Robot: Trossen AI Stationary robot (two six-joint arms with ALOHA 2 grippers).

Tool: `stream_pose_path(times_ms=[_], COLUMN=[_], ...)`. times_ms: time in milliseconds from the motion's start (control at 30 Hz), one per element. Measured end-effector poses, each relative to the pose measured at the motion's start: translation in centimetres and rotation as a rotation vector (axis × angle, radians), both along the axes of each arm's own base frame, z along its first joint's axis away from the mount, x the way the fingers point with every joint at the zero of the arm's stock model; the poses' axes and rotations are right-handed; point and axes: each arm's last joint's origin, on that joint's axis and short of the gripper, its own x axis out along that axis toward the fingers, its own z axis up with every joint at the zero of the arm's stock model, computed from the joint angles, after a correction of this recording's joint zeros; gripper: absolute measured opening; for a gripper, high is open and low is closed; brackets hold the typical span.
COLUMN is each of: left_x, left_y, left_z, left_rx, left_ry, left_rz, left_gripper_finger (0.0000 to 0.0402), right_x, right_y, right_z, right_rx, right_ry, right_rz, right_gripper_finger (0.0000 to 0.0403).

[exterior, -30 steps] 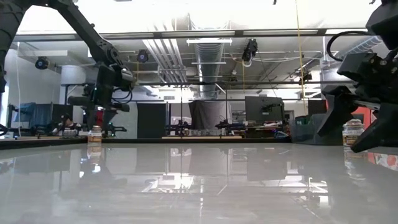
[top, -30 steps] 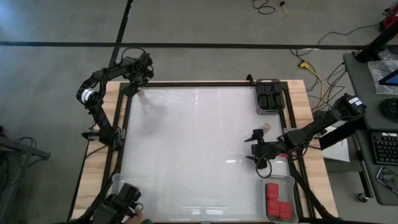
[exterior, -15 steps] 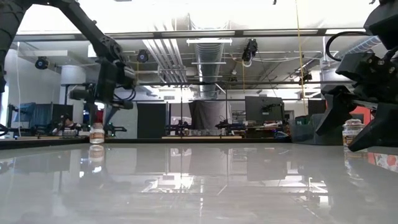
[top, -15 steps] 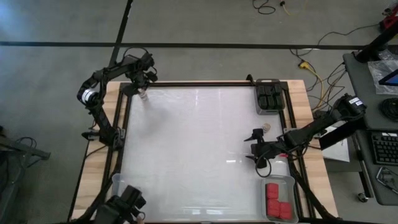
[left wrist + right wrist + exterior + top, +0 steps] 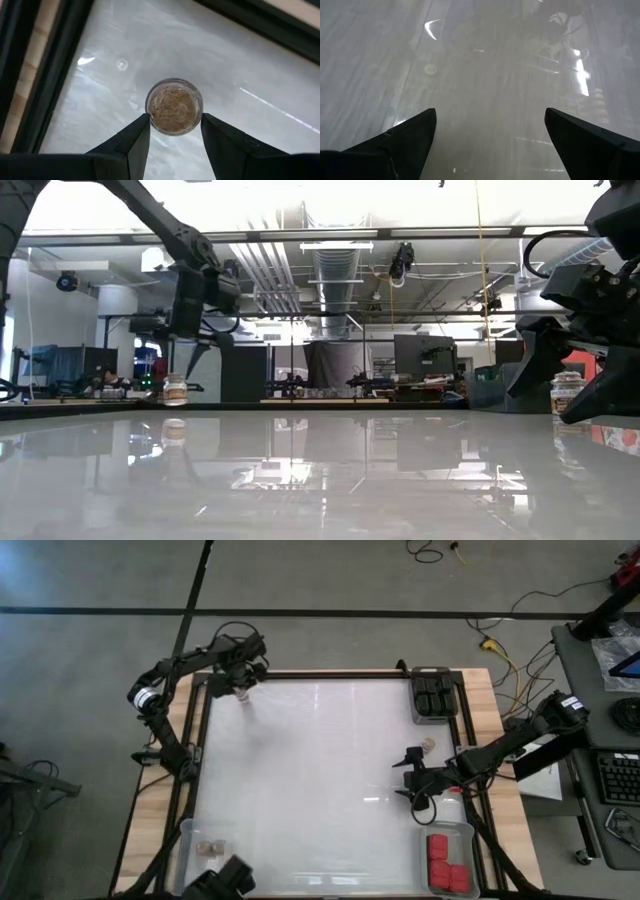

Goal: Sort spices by type
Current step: Put the brown seasoning bottle into the transparent bin

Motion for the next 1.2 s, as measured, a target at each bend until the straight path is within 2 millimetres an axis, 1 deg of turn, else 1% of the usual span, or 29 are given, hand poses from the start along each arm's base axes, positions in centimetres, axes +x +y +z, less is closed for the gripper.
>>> stream_pose_path(times_ms=[167,267,433,500,600,733,833,1067,1200], left_x=[1.8,2.6,3.2,3.3,3.1,3.0,2.9,1.7,1.4], left_y=[-1.4,-2.0,-2.6,-2.9,-3.3,-3.5,-3.2,-1.6,-1.3], left_z=[0.0,0.0,0.0,0.3,1.0,1.2,1.0,0.0,-0.1], left_rx=[0.008,0.015,0.018,0.025,0.03,-0.011,-0.032,-0.124,-0.144], left_ry=[0.011,0.015,0.015,0.017,0.036,0.067,0.071,0.008,-0.011], left_rz=[-0.082,-0.113,-0.136,-0.16,-0.246,-0.432,-0.513,-0.574,-0.63], left_gripper_finger=[0.0159,0.0159,0.0159,0.0159,0.0159,0.0163,0.018,0.025,0.0277], right_x=[0.0,0.0,-0.1,-0.2,-0.2,-0.2,-0.2,0.0,0.4], right_y=[0.0,0.0,-0.1,-0.1,-0.1,0.0,0.0,0.1,0.3], right_z=[0.0,0.0,-0.1,-0.2,-0.2,-0.2,-0.2,0.0,0.5], right_rx=[0.002,0.003,0.009,0.01,0.011,0.031,0.037,0.083,0.104], right_ry=[0.002,0.006,0.009,0.011,0.012,0.019,0.018,0.009,-0.003], right_rz=[-0.002,-0.005,-0.013,-0.014,-0.013,-0.001,-0.006,-0.036,-0.028], right_gripper_finger=[0.0365,0.0365,0.0365,0.0365,0.0365,0.0365,0.0365,0.0365,0.0365])
